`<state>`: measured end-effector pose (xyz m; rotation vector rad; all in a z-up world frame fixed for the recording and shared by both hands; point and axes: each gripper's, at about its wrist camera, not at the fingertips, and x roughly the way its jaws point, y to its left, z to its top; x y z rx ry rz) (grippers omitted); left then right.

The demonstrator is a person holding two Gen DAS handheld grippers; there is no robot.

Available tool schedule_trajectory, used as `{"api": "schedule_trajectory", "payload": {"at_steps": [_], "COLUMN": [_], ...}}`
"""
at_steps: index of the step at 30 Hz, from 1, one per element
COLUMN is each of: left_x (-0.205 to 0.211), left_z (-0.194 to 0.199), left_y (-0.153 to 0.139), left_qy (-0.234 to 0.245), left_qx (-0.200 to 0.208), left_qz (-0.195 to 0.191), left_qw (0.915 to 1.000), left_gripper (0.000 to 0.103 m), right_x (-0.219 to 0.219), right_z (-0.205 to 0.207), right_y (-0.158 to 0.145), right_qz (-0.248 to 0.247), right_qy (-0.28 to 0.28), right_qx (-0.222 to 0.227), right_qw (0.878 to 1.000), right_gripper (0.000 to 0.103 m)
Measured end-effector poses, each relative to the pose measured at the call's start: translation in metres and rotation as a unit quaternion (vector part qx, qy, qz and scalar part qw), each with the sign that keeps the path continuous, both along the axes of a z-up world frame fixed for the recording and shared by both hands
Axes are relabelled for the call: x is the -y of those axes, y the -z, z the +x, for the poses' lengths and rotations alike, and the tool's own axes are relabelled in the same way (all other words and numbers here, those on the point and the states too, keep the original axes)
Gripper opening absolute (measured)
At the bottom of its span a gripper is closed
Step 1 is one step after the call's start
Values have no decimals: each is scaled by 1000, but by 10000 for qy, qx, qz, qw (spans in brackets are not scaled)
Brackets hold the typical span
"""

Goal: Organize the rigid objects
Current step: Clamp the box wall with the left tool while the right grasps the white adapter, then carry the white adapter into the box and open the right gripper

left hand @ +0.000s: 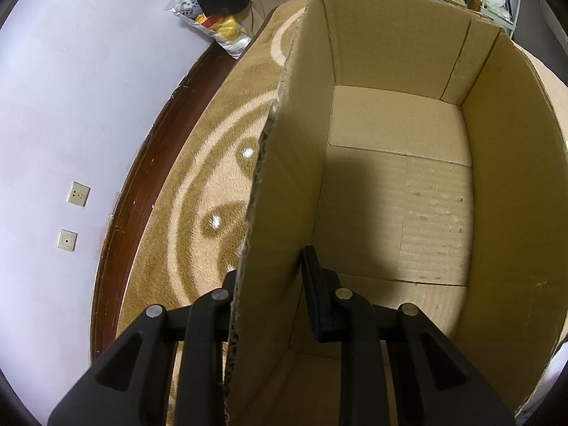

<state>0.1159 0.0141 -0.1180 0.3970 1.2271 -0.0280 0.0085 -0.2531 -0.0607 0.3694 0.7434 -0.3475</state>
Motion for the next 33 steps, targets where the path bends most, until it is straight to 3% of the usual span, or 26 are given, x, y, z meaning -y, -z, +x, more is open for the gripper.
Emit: {"api": "schedule_trajectory", "payload": {"at_steps": [9, 20, 26, 28, 31, 33], "left_x": [2, 1, -2, -1, -1, -2], "left_z": [-2, 1, 4, 4, 3, 3], "left_y": [-1, -1, -1, -2, -1, -1], "left_qy": [32, -11, -41, -23, 13, 11], "left_qx": [3, -37, -55, -41, -27, -107], "left_qz": [53, 25, 18, 27, 87, -70], "left_qw": [10000, 10000, 10000, 10000, 10000, 9999], "left_gripper": [22, 23, 24, 23, 24, 22], "right_x": [-63, -125, -133, -129, -126, -125], "right_z": [33, 54, 48, 47, 45, 44], "right_y": [-34, -34, -26, -30, -35, -35], "right_qz": [-128, 112, 75, 237, 284, 234], "right_qy": [-995, -1917, -1995, -1995, -1989, -1940], "right_qx": [694, 1039, 1013, 1086, 1154, 1123], "right_qw": [9925, 9759, 9746, 9736, 9728, 9743], "right_gripper": [67, 67, 64, 55, 54, 55]}}
